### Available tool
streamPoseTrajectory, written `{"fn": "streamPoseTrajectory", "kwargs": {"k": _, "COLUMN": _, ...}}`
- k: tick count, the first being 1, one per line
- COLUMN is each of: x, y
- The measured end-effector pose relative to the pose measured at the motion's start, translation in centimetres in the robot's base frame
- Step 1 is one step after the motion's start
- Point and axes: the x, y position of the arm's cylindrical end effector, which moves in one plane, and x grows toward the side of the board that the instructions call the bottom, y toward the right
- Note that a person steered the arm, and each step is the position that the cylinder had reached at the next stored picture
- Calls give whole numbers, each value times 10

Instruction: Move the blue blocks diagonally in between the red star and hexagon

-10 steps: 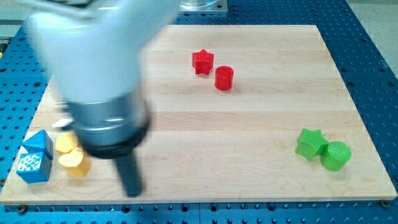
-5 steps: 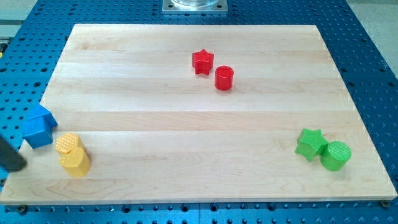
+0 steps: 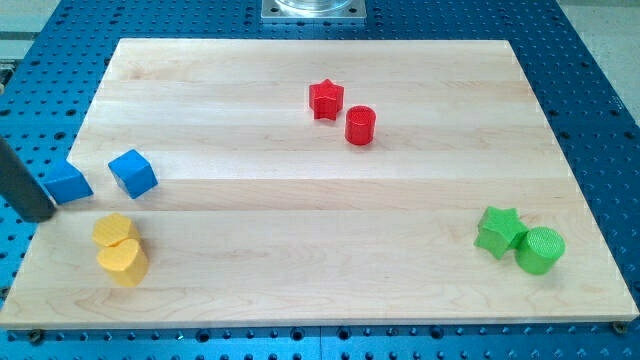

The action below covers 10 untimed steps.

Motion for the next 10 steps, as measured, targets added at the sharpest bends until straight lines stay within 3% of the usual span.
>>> {"fn": "streamPoseTrajectory", "kwargs": {"k": 1, "x": -33, "y": 45}}
{"fn": "streamPoseTrajectory", "kwargs": {"k": 2, "x": -33, "y": 90}}
{"fn": "streamPoseTrajectory", "kwargs": {"k": 3, "x": -48, "y": 37}}
{"fn": "streamPoseTrajectory", "kwargs": {"k": 4, "x": -79, "y": 22}}
{"fn": "streamPoseTrajectory", "kwargs": {"k": 5, "x": -96, "y": 108}}
{"fn": "streamPoseTrajectory", "kwargs": {"k": 6, "x": -96, "y": 97}}
{"fn": "streamPoseTrajectory", "kwargs": {"k": 7, "x": -55, "y": 62}}
{"fn": "streamPoseTrajectory", "kwargs": {"k": 8, "x": -47, "y": 142}}
{"fn": "streamPoseTrajectory", "kwargs": {"k": 9, "x": -67, "y": 206}}
{"fn": "streamPoseTrajectory", "kwargs": {"k": 10, "x": -82, "y": 114}}
